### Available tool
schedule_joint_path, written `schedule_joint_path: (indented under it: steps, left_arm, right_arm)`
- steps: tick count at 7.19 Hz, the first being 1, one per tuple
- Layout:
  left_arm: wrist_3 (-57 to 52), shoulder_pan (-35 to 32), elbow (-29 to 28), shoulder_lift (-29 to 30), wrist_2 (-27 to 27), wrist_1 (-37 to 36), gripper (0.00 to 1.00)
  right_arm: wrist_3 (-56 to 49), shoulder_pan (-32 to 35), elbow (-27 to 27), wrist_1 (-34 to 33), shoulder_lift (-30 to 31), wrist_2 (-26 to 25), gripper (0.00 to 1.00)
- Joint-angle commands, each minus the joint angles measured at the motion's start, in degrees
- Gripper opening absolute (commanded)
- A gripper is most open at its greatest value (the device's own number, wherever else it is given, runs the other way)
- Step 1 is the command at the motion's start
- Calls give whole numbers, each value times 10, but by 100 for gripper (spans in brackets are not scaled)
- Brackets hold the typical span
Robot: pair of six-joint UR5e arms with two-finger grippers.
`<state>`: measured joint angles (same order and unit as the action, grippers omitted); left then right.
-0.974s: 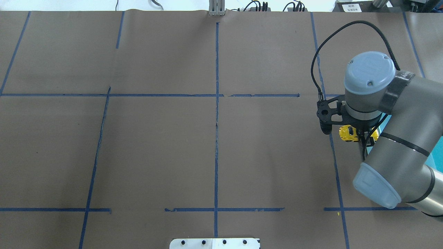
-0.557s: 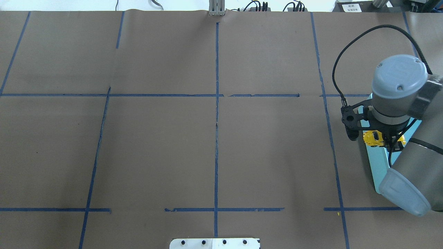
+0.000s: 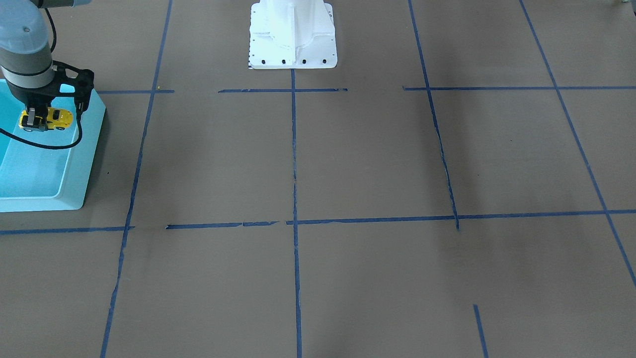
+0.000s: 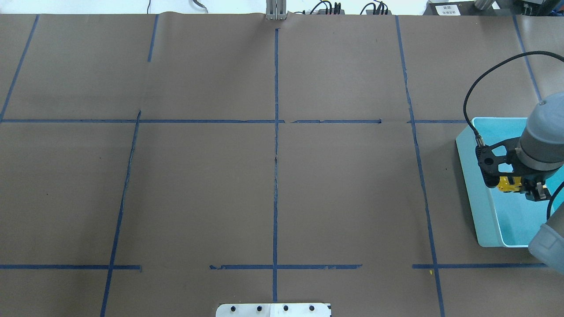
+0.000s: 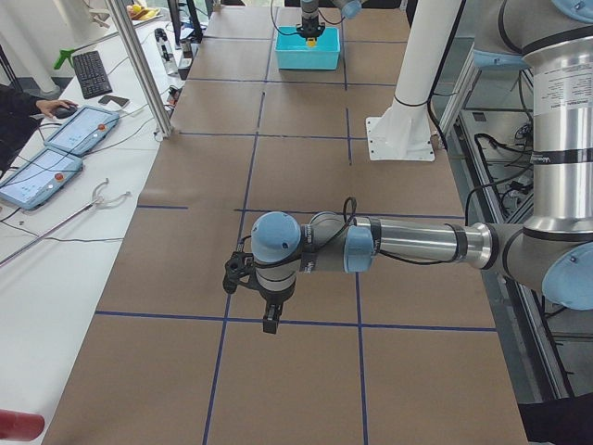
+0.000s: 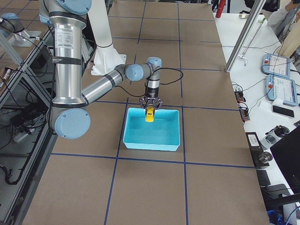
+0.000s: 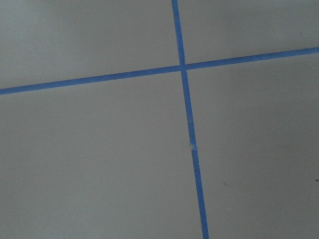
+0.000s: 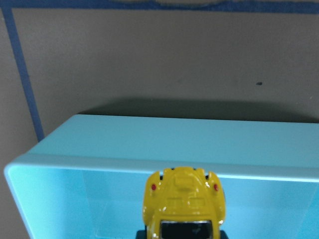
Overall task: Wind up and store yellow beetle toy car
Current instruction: 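Lower the car into the blue box and open the right gripper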
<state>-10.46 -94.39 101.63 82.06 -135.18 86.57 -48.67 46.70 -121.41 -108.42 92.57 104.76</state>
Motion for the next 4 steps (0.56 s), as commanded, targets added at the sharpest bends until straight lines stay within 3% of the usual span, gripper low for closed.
schedule_joint_path:
  steps: [1, 4]
  left_arm:
    - [0, -1, 1, -1, 0, 0, 100]
    - [0, -1, 4, 1, 0, 0, 100]
  right_arm:
    - [-51, 51, 19, 10, 6, 13, 24]
    - [-49, 50, 58, 11, 11, 27, 24]
